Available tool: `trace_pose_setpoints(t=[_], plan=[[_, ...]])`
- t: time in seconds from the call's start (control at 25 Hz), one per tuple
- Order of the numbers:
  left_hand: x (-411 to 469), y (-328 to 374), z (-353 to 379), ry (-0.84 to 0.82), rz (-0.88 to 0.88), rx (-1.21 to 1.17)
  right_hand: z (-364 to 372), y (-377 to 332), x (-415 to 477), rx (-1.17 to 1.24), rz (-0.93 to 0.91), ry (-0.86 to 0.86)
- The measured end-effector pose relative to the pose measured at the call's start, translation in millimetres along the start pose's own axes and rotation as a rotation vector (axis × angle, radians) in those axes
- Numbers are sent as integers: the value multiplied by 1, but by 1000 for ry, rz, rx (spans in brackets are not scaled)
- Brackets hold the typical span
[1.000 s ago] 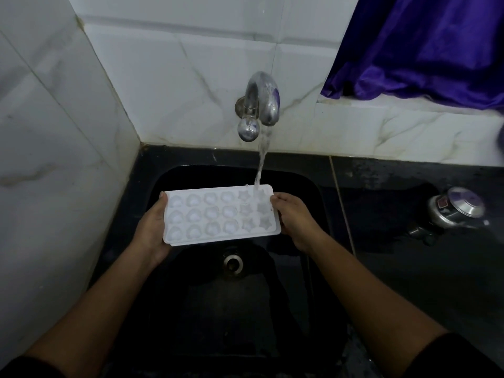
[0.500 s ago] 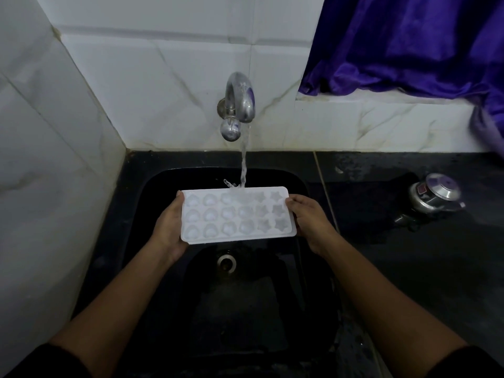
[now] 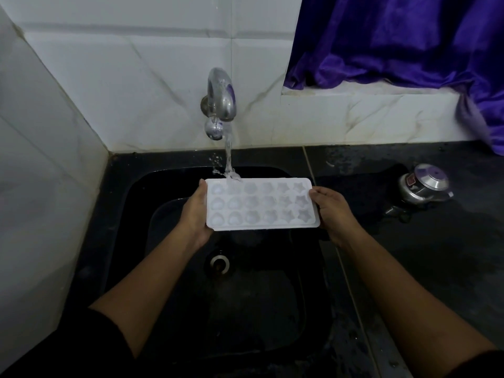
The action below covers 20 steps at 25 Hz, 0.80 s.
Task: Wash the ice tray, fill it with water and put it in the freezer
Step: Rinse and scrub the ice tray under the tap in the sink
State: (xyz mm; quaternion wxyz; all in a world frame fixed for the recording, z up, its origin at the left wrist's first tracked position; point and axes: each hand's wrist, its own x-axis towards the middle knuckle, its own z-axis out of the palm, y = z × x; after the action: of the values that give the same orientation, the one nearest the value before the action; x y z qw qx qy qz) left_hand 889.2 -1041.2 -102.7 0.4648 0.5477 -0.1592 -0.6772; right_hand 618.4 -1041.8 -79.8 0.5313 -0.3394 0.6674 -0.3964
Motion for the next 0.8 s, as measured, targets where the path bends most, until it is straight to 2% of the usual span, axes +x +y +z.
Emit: trace_pose_setpoints(t=[0.32,0.8], plan=[[14,15,5,31,22,-7,11,-22,17,-23,-11,-14],[3,21,-84,147,84,-46,89,-9,17,-127,10,-154]])
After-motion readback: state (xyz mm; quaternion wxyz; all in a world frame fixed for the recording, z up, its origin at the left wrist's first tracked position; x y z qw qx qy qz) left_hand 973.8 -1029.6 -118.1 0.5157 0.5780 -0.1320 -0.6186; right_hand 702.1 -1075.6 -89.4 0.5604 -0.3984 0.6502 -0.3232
